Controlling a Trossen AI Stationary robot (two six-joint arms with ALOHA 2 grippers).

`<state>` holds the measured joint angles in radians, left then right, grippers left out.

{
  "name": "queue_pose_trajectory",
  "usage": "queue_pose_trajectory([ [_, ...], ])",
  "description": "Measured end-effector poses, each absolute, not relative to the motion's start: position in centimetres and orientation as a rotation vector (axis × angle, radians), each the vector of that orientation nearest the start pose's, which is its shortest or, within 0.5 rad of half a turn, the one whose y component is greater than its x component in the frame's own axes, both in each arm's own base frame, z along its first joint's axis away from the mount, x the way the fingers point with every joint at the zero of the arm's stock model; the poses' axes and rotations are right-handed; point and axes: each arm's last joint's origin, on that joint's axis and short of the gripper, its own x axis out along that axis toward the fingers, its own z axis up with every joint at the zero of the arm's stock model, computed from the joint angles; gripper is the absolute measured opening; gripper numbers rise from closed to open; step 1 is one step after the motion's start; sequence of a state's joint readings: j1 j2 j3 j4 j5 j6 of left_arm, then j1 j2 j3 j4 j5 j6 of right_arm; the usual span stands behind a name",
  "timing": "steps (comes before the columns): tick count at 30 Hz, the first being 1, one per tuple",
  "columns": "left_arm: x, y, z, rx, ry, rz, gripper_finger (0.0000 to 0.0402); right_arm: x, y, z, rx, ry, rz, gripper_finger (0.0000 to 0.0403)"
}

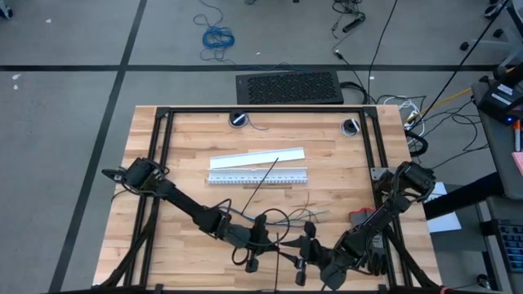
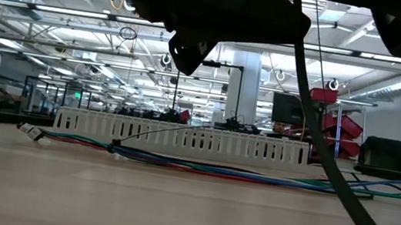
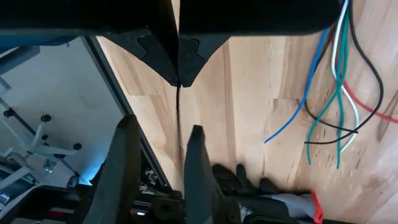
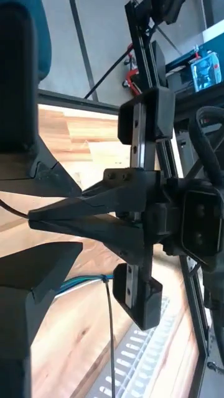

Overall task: Ziptie cables
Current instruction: Wrap the black zip tie around the colored cable wires

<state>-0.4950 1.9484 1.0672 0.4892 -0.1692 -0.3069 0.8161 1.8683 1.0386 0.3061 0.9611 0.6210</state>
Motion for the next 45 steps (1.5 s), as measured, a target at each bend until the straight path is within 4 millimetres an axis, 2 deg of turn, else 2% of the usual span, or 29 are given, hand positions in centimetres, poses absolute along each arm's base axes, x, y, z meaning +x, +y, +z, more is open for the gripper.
queue_pose_trajectory([
  [4,36.2,-19.0,16.2,-0.173,0.414,-0.262,0.0,28.4,25.4,17.2,0.189,0.289,-0.243,0.0107],
  [10,36.2,-19.0,16.1,-0.172,0.421,-0.26,0.0,29.9,24.0,17.0,0.222,0.356,-0.179,0.0069],
  [15,36.1,-19.0,16.1,-0.171,0.424,-0.259,0.0,29.9,23.9,17.0,0.194,0.364,-0.159,0.0011],
  [20,36.2,-19.0,16.1,-0.173,0.418,-0.261,0.0,29.6,24.3,17.0,0.172,0.36,-0.154,0.0001],
  [29,36.2,-19.0,16.1,-0.173,0.418,-0.261,0.0,29.6,24.3,17.0,0.129,0.367,-0.143,0.0005],
  [32,36.2,-19.0,16.1,-0.173,0.418,-0.261,0.0,29.5,24.4,17.0,0.123,0.37,-0.139,0.0024],
  [39,36.1,-19.1,16.2,-0.173,0.416,-0.266,0.0,29.2,24.7,16.9,0.129,0.376,-0.132,0.0099],
  [42,36.0,-19.2,16.2,-0.172,0.417,-0.268,0.0,29.2,24.7,16.9,0.14,0.378,-0.135,0.0111],
  [45,36.0,-19.3,16.1,-0.171,0.419,-0.271,0.0,29.2,24.7,16.9,0.142,0.379,-0.132,0.0106],
])
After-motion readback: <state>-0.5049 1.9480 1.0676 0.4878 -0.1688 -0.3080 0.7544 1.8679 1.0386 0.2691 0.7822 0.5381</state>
